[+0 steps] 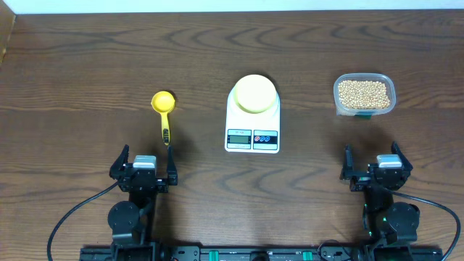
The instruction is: Scoop item into bowl and weigh 50g on scale
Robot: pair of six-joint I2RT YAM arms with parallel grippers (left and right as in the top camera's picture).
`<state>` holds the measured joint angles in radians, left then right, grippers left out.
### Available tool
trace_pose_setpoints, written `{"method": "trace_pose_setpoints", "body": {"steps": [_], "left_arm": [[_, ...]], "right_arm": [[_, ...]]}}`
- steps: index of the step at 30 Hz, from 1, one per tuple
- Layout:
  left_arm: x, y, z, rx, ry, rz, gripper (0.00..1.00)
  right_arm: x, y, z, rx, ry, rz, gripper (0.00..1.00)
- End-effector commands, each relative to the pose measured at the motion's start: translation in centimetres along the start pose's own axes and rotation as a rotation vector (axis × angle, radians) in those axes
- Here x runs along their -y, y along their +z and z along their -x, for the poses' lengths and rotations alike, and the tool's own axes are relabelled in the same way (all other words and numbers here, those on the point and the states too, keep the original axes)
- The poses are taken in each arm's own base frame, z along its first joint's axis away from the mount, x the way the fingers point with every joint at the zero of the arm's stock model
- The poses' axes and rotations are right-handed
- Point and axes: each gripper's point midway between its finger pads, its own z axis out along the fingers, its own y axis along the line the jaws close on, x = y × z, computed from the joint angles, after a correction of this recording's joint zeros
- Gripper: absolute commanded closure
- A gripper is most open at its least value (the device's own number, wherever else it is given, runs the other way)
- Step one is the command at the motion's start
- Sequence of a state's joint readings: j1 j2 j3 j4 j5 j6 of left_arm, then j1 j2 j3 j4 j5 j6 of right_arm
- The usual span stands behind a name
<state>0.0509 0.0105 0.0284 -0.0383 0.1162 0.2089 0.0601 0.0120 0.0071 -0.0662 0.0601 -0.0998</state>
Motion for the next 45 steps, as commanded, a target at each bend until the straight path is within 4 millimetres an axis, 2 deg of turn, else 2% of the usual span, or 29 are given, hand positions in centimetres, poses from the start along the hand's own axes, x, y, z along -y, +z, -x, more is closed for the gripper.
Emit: {"method": "trace_pose_setpoints", "body": {"steps": [1,22,28,36,45], "left_arm": [[0.0,0.2,-1.6,-0.043,-0.008,0.003,0.03],[0.0,0.2,-1.6,-0.043,-0.008,0.005,0.02],[-1.2,0.1,-1.8,-0.054,-0.007,0.074,0.02],[-1.7,0.1,-2.0,-0.065,-0.007,0.103,0.02],[-2.1,0.3,0.2,-0.107,-0.019,0.105,0.03]], "right_arm": [[0.1,0.0,0.0,0.001,-0.013,-0.005,0.01],[0.1,0.0,0.0,0.001,-0.013,-0.005,0.01],[0.1,0.0,0.0,0.001,-0.013,-0.005,0.01],[0.1,0.0,0.0,0.001,-0.013,-0.005,0.01],[0.1,0.0,0.0,0.001,-0.013,-0.005,0.01]]}}
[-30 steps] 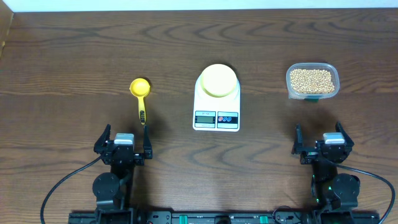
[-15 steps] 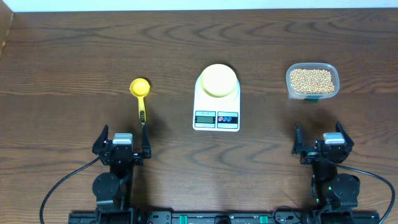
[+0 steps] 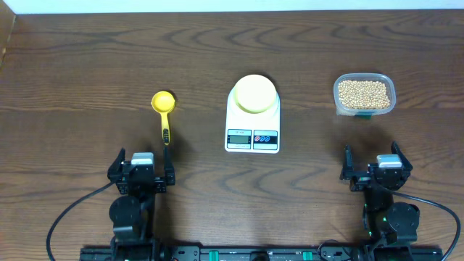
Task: Scoop item into bowl and weigh 50g on scale
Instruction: 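Move the left gripper over the yellow scoop and lower onto its cup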
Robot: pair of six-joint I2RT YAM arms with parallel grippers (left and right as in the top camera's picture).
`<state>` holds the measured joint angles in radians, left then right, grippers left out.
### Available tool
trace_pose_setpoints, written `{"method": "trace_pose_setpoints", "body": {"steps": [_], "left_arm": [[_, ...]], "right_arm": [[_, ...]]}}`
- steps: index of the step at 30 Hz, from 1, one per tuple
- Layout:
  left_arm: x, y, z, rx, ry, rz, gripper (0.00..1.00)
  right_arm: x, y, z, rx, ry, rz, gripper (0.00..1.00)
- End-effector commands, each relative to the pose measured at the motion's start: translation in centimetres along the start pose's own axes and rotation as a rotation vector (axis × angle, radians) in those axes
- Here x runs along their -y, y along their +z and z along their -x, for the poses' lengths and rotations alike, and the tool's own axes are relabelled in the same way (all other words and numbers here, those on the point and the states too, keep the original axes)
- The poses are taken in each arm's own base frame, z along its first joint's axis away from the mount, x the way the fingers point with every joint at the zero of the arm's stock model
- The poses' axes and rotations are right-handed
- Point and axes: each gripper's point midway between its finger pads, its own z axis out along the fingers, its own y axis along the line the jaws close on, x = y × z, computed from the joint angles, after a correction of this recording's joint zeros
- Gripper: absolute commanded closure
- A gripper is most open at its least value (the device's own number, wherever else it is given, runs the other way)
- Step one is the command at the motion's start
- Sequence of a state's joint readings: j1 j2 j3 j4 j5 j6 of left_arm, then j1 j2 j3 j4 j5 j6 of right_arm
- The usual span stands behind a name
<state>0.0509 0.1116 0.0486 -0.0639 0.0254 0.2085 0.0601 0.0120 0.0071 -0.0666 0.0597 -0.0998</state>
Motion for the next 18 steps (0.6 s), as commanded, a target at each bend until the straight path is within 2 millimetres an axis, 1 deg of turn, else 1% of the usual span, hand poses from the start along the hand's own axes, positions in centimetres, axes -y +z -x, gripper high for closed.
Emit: {"method": "trace_pose_setpoints", "body": {"steps": [1,3,8,18], "left_arm": [[-0.9,-0.1,2.7,-0.001,-0.03,0.028,0.02],[-1.0,0.1,3.6,-0.023,-0.043,0.024,0.02],[-1.1,1.3,6.5,-0.09,-0.076,0.003,0.02],[-1.8,4.0,11.2,-0.385,-0.105,-0.021,0.03]], "right_arm": [[0.1,0.0,0.0,0.001,-0.013,-0.005,0.01],[0.1,0.0,0.0,0.001,-0.013,-0.006,0.01],[0.1,0.0,0.0,0.001,-0.013,-0.005,0.01],[0.1,0.0,0.0,0.001,-0.013,-0.005,0.01]]}}
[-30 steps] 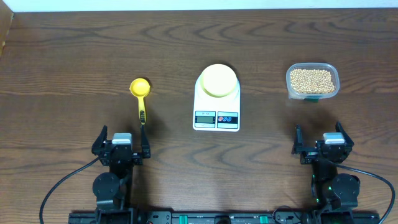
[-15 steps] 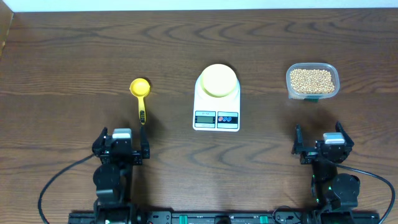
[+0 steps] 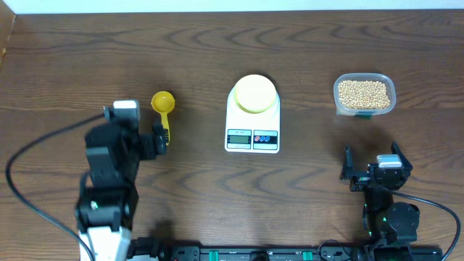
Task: Scoop item into bowl and weigh 50g on scale
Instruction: 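Move the left gripper over the yellow scoop and lower onto its cup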
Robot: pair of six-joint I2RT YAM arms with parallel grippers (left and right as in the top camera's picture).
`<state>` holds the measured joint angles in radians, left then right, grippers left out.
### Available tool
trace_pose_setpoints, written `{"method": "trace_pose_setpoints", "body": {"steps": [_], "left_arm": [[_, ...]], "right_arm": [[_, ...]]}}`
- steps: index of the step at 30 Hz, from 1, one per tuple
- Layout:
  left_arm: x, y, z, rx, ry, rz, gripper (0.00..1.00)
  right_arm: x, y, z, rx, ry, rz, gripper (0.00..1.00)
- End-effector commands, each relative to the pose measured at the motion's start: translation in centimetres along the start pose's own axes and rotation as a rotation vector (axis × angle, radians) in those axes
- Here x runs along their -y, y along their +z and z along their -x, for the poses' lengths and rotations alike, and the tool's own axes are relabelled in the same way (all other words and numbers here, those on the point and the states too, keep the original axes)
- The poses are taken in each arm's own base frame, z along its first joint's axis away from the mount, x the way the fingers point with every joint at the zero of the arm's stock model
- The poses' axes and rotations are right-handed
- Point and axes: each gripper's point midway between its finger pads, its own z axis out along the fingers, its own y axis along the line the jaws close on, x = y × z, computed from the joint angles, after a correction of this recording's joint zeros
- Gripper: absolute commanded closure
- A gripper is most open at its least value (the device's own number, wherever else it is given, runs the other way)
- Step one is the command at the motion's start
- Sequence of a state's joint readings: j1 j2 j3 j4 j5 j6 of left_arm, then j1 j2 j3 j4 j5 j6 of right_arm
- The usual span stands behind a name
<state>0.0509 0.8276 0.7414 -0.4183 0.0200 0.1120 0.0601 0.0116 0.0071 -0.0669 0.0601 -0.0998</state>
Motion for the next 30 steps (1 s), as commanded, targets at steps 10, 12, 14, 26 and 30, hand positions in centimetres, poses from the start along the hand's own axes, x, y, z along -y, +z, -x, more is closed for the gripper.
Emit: {"method": "trace_pose_setpoints", "body": {"steps": [10,12,14,26,30], "left_arm": [[-0.4,1.5,5.7,-0.371,-0.026,-0.005,0.02],[-0.2,2.2,5.5,-0.43,-0.024,-0.016,0.02],[0.2,3.3,5.3,-0.463,-0.029,-0.039,0.03],[0.4,10.5,2.6,-0.556,0.02,-0.044,0.03],[0.0,13.4,1.3,-0.585,0.009,-0.036,0.05]], "right_arm": [[0.1,0.0,0.0,0.001,-0.013,-0.005,0.01],[0.1,0.0,0.0,0.001,-0.013,-0.005,0.01],[0.1,0.0,0.0,0.001,-0.013,-0.005,0.01],[0.1,0.0,0.0,0.001,-0.013,-0.005,0.01],[0.1,0.0,0.0,0.001,-0.013,-0.005,0.01]]}}
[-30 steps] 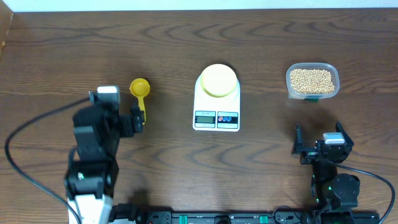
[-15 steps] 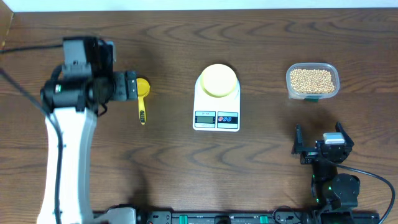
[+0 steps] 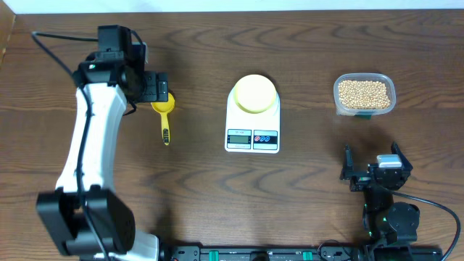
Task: Scoop item into bowl and weigh 50g on scale
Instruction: 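Move the left gripper over the yellow scoop and lower onto its cup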
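A yellow measuring scoop (image 3: 164, 110) lies left of the scale, its cup away from me and its handle pointing toward me. My left gripper (image 3: 161, 88) hovers just beyond the cup on a long outstretched arm; its fingers look open and hold nothing. A white digital scale (image 3: 252, 134) at the table's middle carries a pale yellow bowl (image 3: 254, 94). At the right stands a clear tub of soybeans (image 3: 364, 94). Near the front edge my right gripper (image 3: 372, 156) rests open, well short of the tub.
The left arm's white links (image 3: 90, 159) stretch from the front left base up over the left part of the table. Cables loop near both arm bases at the front edge. The wooden table (image 3: 304, 43) fills the whole view.
My left gripper has moved farther away from me, from beside the scoop's handle to just beyond its cup, with the arm stretched out. The scoop, scale, bowl and tub stay put; the right arm is unchanged.
Both grippers first rested open at the front edge, left and right. At the second moment nothing had shifted. Then the left arm was raised with its gripper beside the scoop's handle. Now it hangs over the far end of the scoop.
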Robot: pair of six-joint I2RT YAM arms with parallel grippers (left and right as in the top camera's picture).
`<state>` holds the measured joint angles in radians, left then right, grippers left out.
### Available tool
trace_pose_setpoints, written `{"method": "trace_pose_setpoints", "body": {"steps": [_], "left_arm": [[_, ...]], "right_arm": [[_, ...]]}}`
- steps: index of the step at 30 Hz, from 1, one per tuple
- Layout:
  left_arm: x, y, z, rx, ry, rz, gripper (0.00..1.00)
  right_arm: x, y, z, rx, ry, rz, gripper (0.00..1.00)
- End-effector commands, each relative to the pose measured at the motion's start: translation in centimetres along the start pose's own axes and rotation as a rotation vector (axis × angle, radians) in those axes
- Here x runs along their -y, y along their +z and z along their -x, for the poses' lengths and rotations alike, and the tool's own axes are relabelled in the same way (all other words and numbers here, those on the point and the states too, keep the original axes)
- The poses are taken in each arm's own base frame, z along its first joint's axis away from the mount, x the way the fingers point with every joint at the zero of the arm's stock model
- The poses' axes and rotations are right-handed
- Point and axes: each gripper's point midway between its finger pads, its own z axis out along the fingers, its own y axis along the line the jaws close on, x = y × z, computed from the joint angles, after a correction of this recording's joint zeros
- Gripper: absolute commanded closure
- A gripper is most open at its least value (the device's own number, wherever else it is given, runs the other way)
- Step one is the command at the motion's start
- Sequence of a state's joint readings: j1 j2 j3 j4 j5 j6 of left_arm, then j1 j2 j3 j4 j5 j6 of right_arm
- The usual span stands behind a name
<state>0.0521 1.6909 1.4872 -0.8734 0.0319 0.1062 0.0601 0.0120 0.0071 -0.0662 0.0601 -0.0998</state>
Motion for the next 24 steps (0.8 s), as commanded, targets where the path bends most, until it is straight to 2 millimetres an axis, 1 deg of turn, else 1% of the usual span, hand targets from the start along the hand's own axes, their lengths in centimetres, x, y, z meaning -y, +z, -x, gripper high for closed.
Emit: {"method": "trace_pose_setpoints", "body": {"steps": [1,4,8,11,15,18,24], "left_arm": [[-0.9,2.4,0.6,-0.02,-0.007,0.0,0.07],[-1.7,4.2,0.5,-0.041,-0.025,0.006,0.15],[-2.3,6.5,-0.2,-0.089,-0.037,0.008,0.17],[-2.1,7.9,-0.8,-0.121,-0.026,-0.004,0.23],[-1.5,9.5,-1.2,-0.146,-0.029,-0.042,0.34],[-1.4,10.6,-1.4,-0.16,-0.03,-0.047,0.37],[-1.4,12.6,-2.0,-0.187,-0.03,-0.048,0.38]], "right_arm": [[0.1,0.0,0.0,0.001,-0.013,-0.005,0.01],[0.1,0.0,0.0,0.001,-0.013,-0.005,0.01],[0.1,0.0,0.0,0.001,-0.013,-0.005,0.01],[0.1,0.0,0.0,0.001,-0.013,-0.005,0.01],[0.1,0.0,0.0,0.001,-0.013,-0.005,0.01],[0.1,0.0,0.0,0.001,-0.013,-0.005,0.01],[0.1,0.0,0.0,0.001,-0.013,-0.005,0.01]]}}
